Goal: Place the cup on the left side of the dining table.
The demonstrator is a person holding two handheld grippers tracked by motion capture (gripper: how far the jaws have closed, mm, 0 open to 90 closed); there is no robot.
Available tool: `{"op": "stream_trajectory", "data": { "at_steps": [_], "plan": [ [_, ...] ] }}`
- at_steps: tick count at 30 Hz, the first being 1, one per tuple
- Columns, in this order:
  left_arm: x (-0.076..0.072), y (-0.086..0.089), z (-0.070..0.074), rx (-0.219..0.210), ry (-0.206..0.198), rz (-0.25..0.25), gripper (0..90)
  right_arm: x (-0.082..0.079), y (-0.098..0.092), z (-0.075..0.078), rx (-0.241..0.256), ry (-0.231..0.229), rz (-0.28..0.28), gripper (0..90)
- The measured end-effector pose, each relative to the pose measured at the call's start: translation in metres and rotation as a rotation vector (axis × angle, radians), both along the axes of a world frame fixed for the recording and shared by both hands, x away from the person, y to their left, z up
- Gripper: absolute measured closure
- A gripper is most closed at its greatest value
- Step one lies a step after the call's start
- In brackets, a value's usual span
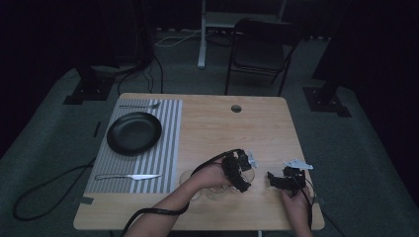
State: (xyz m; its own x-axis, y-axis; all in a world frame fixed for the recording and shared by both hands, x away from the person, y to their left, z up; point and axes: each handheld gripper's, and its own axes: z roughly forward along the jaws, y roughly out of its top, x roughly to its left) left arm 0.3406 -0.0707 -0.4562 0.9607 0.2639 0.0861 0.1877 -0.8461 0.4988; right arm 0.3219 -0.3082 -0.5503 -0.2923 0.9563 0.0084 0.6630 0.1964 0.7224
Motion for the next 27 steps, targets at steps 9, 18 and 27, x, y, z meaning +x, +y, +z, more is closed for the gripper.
{"op": "stream_trajectory", "data": {
  "at_steps": [9, 18, 27],
  "plan": [
    [0.009, 0.008, 0.005, -0.022, -0.015, 0.030, 18.3, 0.000, 0.000, 0.000, -0.003, -0.001, 0.001, 12.2],
    [0.018, 0.020, 0.011, -0.040, 0.001, 0.072, 18.4, 0.000, 0.000, 0.000, -0.001, 0.000, 0.000, 12.2],
    [0.024, 0.039, 0.015, -0.051, 0.001, 0.115, 18.4, 0.000, 0.000, 0.000, -0.001, -0.001, 0.000, 12.2]
  ]
}}
